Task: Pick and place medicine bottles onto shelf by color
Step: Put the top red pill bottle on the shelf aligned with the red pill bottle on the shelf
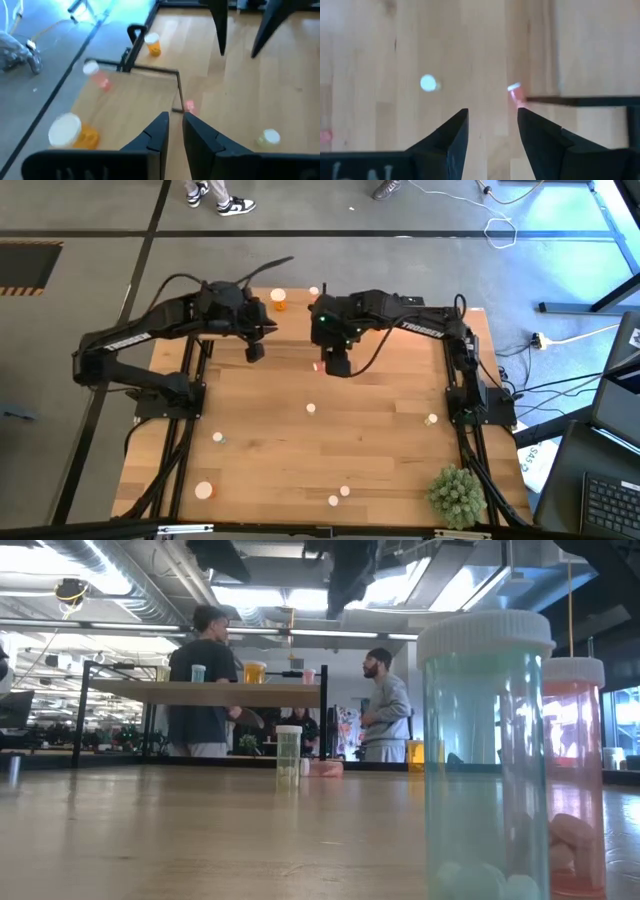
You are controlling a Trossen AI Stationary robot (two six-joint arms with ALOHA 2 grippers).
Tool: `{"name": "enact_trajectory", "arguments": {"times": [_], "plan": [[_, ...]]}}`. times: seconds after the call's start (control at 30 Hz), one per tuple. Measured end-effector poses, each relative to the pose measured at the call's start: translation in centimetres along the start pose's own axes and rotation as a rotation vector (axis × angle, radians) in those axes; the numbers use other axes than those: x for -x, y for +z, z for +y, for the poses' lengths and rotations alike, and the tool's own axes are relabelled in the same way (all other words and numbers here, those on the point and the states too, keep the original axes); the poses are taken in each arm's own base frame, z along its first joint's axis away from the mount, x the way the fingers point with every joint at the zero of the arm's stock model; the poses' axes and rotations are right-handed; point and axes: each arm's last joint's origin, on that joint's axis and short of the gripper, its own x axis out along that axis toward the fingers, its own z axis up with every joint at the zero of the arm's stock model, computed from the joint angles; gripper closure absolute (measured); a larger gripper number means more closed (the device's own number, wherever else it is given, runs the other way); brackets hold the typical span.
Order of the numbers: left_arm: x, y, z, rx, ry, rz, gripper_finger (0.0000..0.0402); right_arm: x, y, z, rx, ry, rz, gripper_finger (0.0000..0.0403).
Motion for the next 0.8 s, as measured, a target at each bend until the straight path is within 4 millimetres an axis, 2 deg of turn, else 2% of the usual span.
{"name": "enact_trajectory", "arguments": {"times": [0.17, 0.43, 0.8], "plan": [[1.3, -0.5, -0.3, 0.01, -0.016, 0.023, 0.0352, -3.3, -1.0, -0.1, -0.006, 0.02, 0.079, 0.023], [1.5, -1.2, -0.7, -0.006, -0.036, 0.093, 0.0358, -7.7, -2.4, -0.1, -0.009, 0.095, 0.111, 0.023], [1.5, -1.3, -0.7, 0.009, -0.034, 0.1, 0.0358, -13.2, -5.3, -0.9, 0.01, -0.04, 0.153, 0.023]]}}
